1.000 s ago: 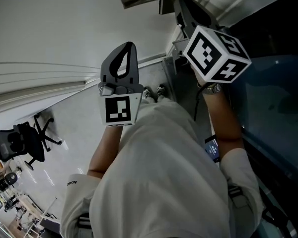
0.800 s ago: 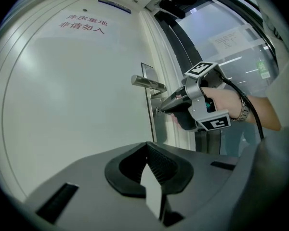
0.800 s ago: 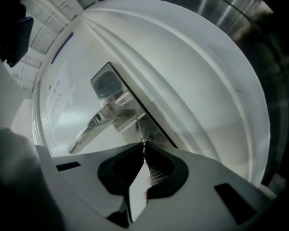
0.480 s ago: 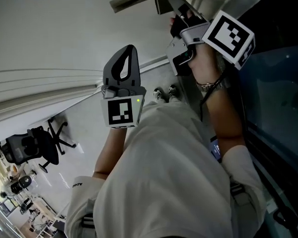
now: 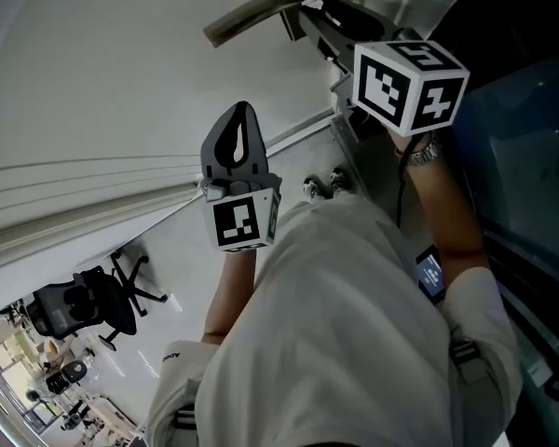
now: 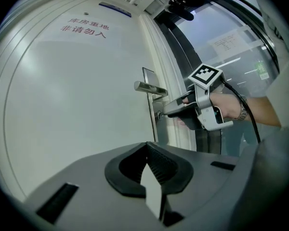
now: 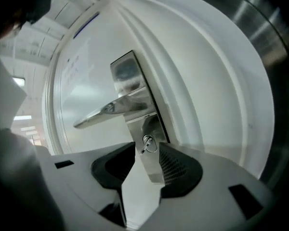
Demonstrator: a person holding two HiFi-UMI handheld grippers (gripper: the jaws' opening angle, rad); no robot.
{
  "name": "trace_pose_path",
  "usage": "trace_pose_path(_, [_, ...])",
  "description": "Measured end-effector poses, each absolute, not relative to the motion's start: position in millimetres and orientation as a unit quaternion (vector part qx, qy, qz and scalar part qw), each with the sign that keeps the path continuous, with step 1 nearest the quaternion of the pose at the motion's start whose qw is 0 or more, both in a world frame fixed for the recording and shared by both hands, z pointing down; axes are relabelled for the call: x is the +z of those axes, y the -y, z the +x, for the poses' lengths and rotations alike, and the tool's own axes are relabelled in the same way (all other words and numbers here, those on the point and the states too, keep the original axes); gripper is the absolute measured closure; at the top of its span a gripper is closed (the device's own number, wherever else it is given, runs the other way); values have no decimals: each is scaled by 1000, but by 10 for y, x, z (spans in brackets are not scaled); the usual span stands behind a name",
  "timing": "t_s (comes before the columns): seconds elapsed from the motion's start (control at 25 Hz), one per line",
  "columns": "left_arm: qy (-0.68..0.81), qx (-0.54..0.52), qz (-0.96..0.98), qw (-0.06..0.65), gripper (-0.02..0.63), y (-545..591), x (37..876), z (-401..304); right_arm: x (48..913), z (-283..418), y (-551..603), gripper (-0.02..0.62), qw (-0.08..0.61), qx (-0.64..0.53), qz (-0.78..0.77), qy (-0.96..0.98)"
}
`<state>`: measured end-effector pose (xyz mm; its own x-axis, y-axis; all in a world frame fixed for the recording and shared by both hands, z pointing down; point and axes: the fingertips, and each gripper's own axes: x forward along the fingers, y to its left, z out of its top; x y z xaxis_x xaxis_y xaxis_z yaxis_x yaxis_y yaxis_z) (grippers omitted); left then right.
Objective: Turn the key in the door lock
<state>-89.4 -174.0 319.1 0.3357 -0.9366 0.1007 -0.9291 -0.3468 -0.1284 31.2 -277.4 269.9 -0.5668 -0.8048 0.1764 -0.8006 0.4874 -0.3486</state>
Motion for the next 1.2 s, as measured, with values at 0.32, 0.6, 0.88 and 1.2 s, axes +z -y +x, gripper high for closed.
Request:
trace_pose_path(0.32, [-566, -60, -822, 21, 597, 1790, 3269, -826, 2843, 324, 2706, 460, -225, 118, -503, -826])
trace_pose_path(0.6, [-569, -40, -821, 18, 597, 1817, 3200, -866, 2861, 271, 2734, 460, -358, 329, -505, -713])
trace_pose_path(0.88, [-575, -28, -818, 5, 597, 1827, 3230, -973, 2873, 177, 2754, 483, -404, 424, -473, -658])
trace_pose_path(1.2, [-585, -24, -811, -5, 597, 1803, 3251, -1099, 2809, 193, 2733, 495, -383, 402, -496, -668])
